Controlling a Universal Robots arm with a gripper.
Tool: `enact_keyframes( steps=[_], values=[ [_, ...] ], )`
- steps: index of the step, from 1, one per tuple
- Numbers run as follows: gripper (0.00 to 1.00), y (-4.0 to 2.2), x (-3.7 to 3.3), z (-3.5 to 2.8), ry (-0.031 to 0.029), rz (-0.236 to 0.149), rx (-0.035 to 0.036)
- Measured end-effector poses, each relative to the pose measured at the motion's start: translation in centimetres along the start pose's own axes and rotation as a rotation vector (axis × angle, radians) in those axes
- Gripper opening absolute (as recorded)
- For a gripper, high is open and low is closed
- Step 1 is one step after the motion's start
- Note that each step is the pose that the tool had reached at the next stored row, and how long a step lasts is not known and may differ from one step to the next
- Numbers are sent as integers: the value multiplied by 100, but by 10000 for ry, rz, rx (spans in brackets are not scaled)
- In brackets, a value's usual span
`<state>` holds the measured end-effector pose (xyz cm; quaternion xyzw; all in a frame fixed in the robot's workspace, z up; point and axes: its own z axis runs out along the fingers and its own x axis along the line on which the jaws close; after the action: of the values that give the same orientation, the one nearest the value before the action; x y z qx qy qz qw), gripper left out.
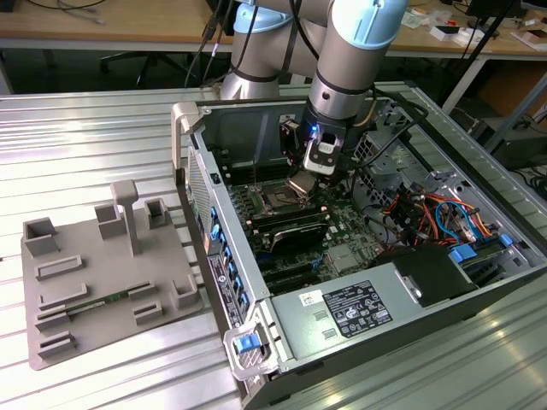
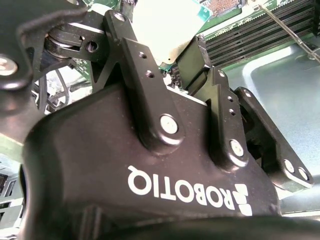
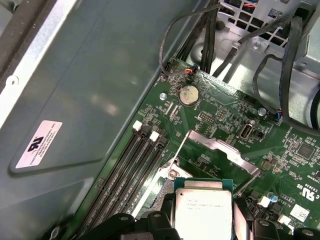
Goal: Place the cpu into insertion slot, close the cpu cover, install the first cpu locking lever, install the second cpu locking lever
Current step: 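Place the cpu into insertion slot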
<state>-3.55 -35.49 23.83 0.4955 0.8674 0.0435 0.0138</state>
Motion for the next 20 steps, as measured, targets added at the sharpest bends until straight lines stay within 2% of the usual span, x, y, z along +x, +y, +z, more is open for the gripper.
enact_keyframes(
  steps=[20],
  values=[
    [55, 0, 0, 0, -13, 142, -3]
  ],
)
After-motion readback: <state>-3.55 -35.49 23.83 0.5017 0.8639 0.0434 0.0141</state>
